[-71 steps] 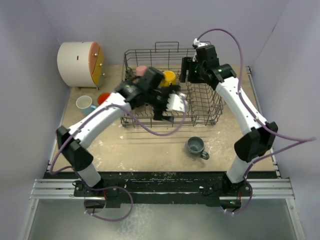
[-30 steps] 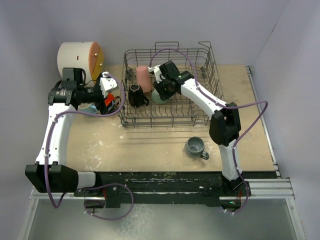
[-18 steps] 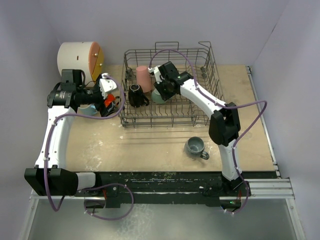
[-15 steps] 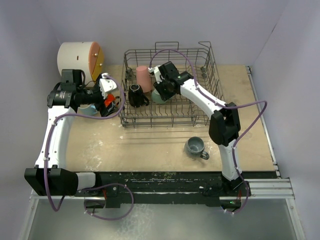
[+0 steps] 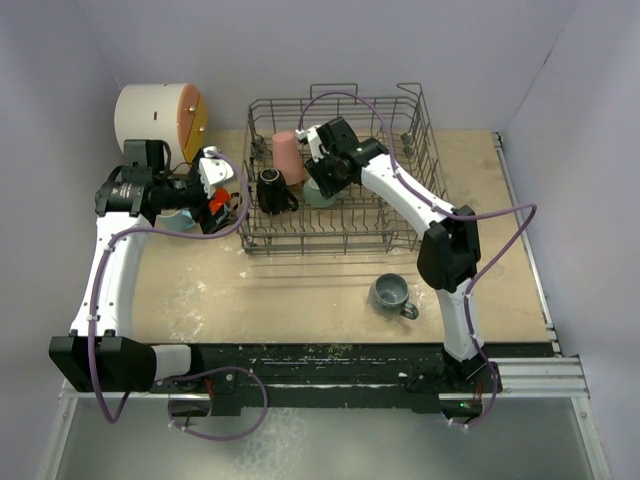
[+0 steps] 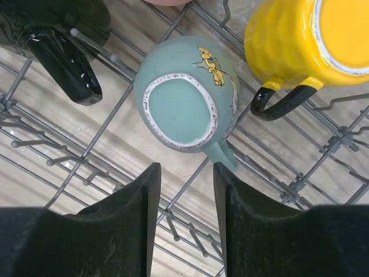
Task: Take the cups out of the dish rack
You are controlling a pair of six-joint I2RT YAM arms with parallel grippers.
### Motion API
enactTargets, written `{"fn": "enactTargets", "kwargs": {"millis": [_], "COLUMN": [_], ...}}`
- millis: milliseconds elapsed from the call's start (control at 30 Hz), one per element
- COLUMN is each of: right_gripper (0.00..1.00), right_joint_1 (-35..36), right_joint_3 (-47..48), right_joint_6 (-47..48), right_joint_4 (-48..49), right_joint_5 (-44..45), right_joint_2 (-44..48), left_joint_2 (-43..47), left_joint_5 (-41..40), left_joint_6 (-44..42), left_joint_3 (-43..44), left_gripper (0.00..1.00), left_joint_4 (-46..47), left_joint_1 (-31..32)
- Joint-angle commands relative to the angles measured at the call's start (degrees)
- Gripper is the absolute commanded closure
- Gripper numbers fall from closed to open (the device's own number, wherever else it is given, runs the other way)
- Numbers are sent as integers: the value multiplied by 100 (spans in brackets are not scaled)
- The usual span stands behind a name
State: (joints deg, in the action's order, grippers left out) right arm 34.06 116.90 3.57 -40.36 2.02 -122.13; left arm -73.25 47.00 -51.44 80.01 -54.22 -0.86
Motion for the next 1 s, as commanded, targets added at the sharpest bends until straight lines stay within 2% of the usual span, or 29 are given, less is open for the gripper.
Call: {"fn": "enactTargets", "kwargs": {"millis": [0,200,433,567,767,967], "right_gripper": [57,60,69,67,56,55], "right_joint_1": [-22,-37,-40,-39,-117,-189], "right_joint_3": [-65,-213,-439,-312,-25,-137], "right_joint_6": [36,55,21,33,112,67], "right_joint_4": [51,121,204,189,231,423], "right_joint_5": [41,96,44,31,232,187], "right_joint_2": [-25,-123,-61,98,301,361], "left_joint_2": [144,129,152,147,183,163], "left_joint_5": [204,209,204,203,222,252], "left_joint_6": [65,105,125,126,138,117], "left_joint_3": [2,-17,-22,-62,-82,-69], "left_gripper": [1,1,1,1,1,1], "left_joint_4": [157,207,211,210,214,210], "left_joint_1": [-30,-28,-28,-28,-28,-32]}}
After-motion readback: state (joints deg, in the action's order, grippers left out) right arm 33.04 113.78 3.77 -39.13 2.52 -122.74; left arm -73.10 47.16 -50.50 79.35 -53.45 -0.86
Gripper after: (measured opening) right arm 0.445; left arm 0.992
